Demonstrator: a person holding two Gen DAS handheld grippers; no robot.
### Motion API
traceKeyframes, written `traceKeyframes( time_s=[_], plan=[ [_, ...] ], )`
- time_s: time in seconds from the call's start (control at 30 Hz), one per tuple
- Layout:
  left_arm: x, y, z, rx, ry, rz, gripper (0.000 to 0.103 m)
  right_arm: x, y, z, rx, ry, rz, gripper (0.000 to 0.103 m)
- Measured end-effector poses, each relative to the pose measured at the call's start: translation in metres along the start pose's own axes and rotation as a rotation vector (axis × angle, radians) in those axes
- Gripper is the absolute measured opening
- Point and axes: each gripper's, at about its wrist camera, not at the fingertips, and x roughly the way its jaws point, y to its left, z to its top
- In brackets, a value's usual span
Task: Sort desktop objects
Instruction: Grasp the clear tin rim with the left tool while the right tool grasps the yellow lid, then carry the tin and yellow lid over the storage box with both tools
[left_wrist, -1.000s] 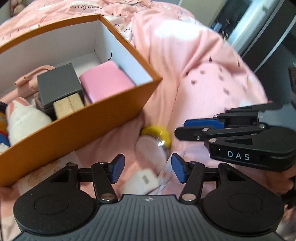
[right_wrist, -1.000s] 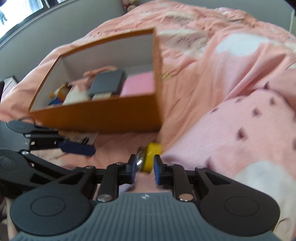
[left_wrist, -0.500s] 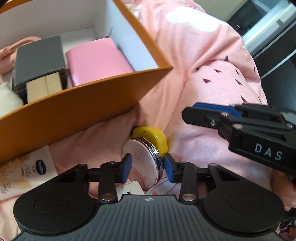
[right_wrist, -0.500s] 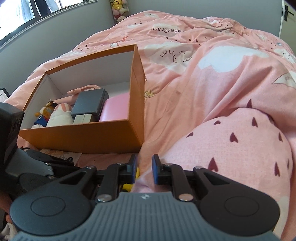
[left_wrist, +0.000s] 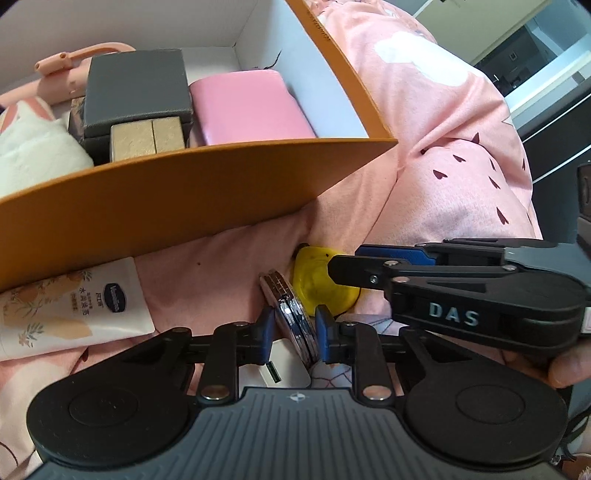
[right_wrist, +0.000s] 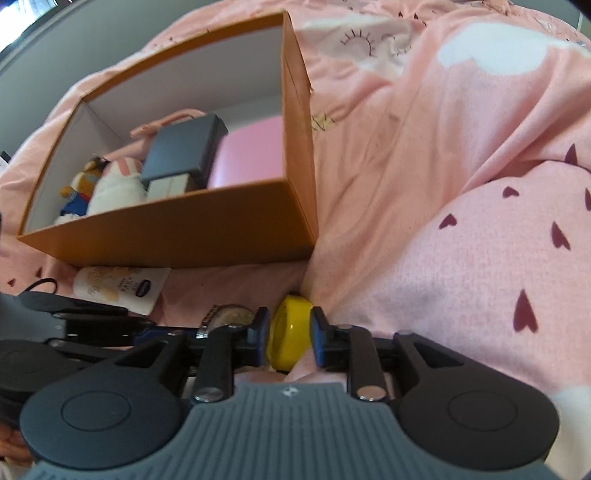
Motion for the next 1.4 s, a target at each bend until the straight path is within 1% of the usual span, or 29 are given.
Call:
traceKeyframes(
  time_s=[0.03,0.1,0.17,0.33,0.43,0.5,0.57,0.63,0.7,0.73,0.83,0.87,0.9,0.93,0.97,1.0,1.07,1.17,1.3,1.4],
  plan=[
    [0.0,0.001,0.0,-0.003,0.001,0.0,0.027,0.002,0.001,0.0,-0.002,0.007,-0.011,0.028],
    [0.0,0.001,-0.001,-0.004,0.006,0.01,0.026,0.007,0.0,-0.001,0.0,0.019,-0.02,0.033],
    [0.0,0.003,-0.001,-0.011,0.011,0.022,0.026,0.011,0.0,0.0,-0.005,0.035,-0.021,0.035],
    [-0.001,0.009,-0.002,-0.03,0.027,0.047,0.026,0.018,0.003,0.002,-0.044,0.046,-0.056,0.036],
    [0.0,0.013,-0.003,-0.043,0.033,0.044,0.026,0.027,0.005,0.005,-0.078,0.062,-0.069,0.037],
    [-0.001,0.014,-0.003,-0.044,0.034,0.042,0.026,0.035,0.004,0.007,-0.085,0.081,-0.058,0.045],
    [-0.002,0.015,-0.004,-0.046,0.033,0.039,0.025,0.041,0.006,0.008,-0.102,0.105,-0.047,0.048],
    [-0.004,0.015,-0.004,-0.048,0.025,0.027,0.024,0.042,0.007,0.008,-0.111,0.12,-0.043,0.048],
    [-0.007,0.016,-0.005,-0.039,0.012,-0.006,0.024,0.036,0.002,0.01,-0.08,0.125,-0.009,0.044],
    [-0.008,0.015,-0.005,-0.032,0.006,-0.019,0.024,0.031,-0.001,0.01,-0.053,0.122,0.02,0.043],
    [-0.007,0.012,-0.005,-0.01,0.006,-0.039,0.024,0.017,-0.015,0.01,0.035,0.125,0.146,0.038],
    [-0.006,0.011,-0.005,-0.005,0.01,-0.042,0.024,0.014,-0.017,0.009,0.054,0.128,0.176,0.032],
    [-0.003,0.01,-0.004,-0.003,0.014,-0.041,0.024,0.013,-0.019,0.009,0.065,0.131,0.193,0.03],
    [-0.001,0.01,-0.003,-0.004,0.021,-0.039,0.024,0.014,-0.02,0.008,0.069,0.134,0.198,0.029],
    [0.002,0.01,-0.003,-0.008,0.028,-0.035,0.024,0.016,-0.02,0.008,0.07,0.135,0.189,0.025],
    [0.004,0.011,-0.003,-0.014,0.034,-0.031,0.024,0.019,-0.019,0.007,0.066,0.135,0.171,0.024],
    [0.008,0.013,-0.002,-0.025,0.045,-0.019,0.024,0.025,-0.015,0.007,0.044,0.136,0.138,0.022],
    [0.01,0.015,-0.004,-0.035,0.054,-0.012,0.019,0.033,-0.008,0.006,0.009,0.147,0.112,0.022],
    [-0.001,0.012,-0.006,-0.014,0.007,-0.014,0.015,0.022,-0.01,0.006,0.016,0.122,0.122,0.021],
    [-0.012,0.014,-0.006,-0.022,-0.039,-0.023,0.015,0.006,-0.01,0.004,0.002,0.082,0.148,0.021]
  ],
)
